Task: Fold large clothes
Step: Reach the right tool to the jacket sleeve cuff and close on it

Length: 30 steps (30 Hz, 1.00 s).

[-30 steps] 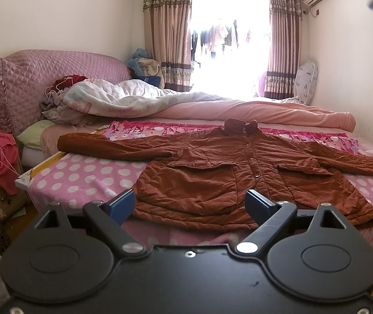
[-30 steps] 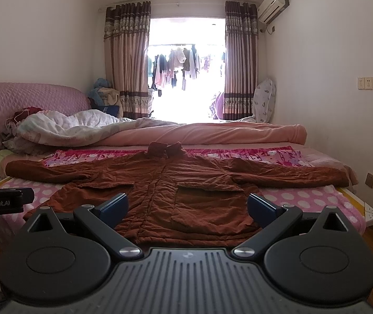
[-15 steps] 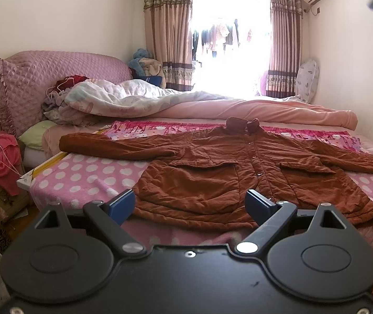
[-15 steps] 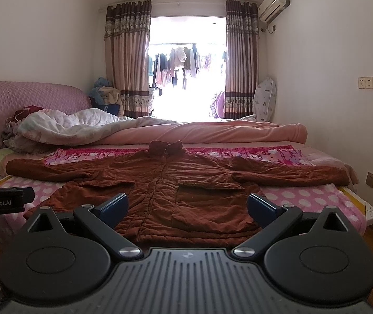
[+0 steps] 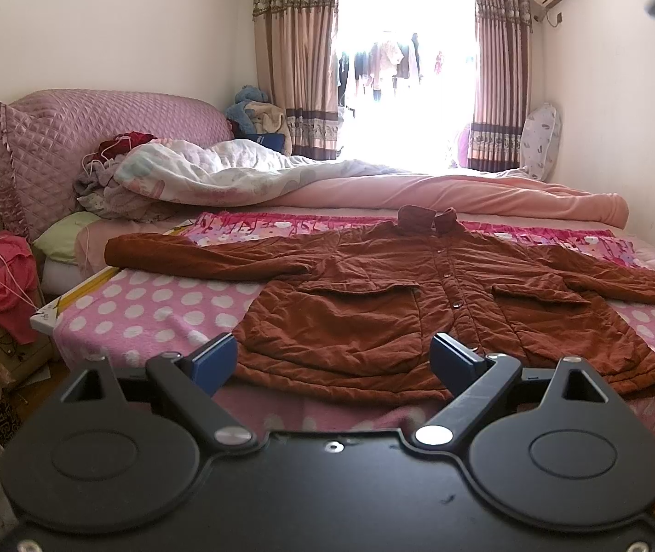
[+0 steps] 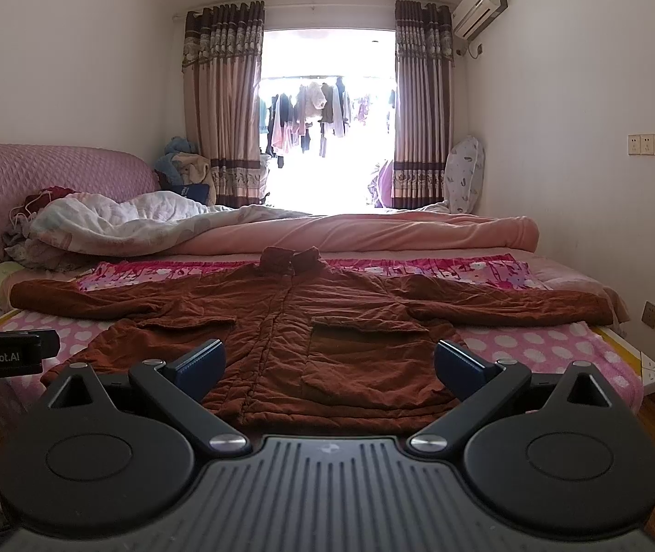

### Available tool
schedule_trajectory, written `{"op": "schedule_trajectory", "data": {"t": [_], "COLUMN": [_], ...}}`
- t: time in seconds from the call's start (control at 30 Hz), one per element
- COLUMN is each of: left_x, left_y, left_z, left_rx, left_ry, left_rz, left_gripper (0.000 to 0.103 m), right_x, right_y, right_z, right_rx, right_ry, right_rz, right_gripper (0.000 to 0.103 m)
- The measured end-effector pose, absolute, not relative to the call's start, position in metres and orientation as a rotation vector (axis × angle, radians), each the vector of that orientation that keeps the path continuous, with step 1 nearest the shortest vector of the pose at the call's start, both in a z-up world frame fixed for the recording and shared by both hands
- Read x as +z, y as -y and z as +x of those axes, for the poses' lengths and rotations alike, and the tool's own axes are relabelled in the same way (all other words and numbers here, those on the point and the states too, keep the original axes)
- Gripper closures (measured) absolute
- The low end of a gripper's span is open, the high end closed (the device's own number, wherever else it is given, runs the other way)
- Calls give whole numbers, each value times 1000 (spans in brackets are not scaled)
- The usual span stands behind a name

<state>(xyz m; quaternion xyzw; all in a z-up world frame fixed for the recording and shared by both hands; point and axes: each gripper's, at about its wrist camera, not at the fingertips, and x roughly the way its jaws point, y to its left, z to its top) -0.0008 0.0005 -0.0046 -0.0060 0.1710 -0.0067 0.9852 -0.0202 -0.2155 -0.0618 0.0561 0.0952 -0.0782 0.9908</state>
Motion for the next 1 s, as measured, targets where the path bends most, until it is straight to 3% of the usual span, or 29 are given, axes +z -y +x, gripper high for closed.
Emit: {"op": "schedule_trajectory", "data": {"t": [0.47, 1.0], "left_x": [3, -5], "left_y": [-14, 40], "left_z": [41, 273], "left_rx": [38, -100], "left_ry": [-311, -513], "left_rz": [-24, 151], "left_gripper": [10, 10], "right_x": [-54, -96], "right_y": [243, 425], "right_z": [3, 160], "right_rx": [-182, -509], "right_ry": [-178, -327], "right_rz": [160, 315], "right_gripper": [0, 0]}}
